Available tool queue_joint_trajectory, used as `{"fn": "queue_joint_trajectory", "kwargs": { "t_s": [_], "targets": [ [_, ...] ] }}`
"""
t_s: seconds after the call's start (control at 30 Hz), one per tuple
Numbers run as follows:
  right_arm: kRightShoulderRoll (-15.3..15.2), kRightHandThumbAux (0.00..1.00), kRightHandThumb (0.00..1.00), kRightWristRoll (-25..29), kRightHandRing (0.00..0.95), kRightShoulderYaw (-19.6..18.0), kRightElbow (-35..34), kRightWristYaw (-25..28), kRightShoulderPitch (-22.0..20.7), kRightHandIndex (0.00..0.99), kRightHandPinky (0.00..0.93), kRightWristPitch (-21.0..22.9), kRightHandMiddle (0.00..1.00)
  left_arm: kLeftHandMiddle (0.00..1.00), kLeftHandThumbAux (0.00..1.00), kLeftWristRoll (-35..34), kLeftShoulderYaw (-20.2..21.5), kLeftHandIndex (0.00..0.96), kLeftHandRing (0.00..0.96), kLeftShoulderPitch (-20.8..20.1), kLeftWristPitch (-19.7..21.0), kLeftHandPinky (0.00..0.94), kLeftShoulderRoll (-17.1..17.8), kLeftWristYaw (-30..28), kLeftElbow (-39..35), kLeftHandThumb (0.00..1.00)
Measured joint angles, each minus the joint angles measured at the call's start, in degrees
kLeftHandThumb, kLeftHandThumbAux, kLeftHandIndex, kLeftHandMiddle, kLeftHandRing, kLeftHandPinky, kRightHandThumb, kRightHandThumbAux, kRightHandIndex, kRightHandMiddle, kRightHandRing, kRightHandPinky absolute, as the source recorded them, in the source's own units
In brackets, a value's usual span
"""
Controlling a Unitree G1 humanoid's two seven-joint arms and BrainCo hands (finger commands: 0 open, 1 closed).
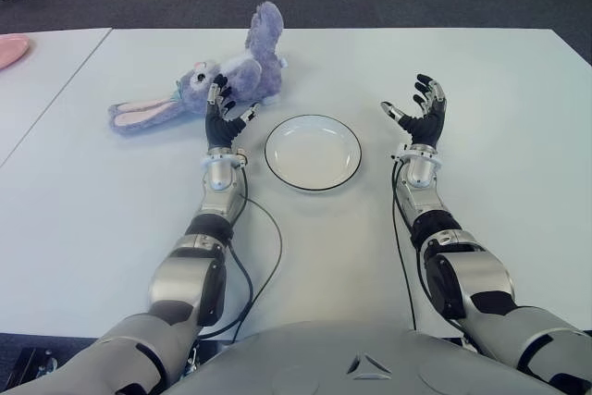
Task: Put the doll into the plate.
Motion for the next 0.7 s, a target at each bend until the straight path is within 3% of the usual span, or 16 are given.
{"fn": "queue_joint_trajectory", "kwargs": {
  "t_s": [0.37,0.7],
  "targets": [
    [0.0,0.984,0.094,0.02,0.179,-0.01,-0.01,0.43,-0.05,0.239,0.204,0.0,0.204,0.119,0.835,1.81,-2.19,0.077,0.126,0.19,-1.84,0.171,0.29,5.53,-0.81,0.097],
    [0.02,0.973,0.041,0.03,0.177,-0.01,-0.01,0.42,-0.13,0.225,0.205,0.0,0.195,0.117,0.818,8.46,-5.19,0.089,0.121,2.95,-6.35,0.148,0.3,17.17,-7.49,0.109]
  ]
}}
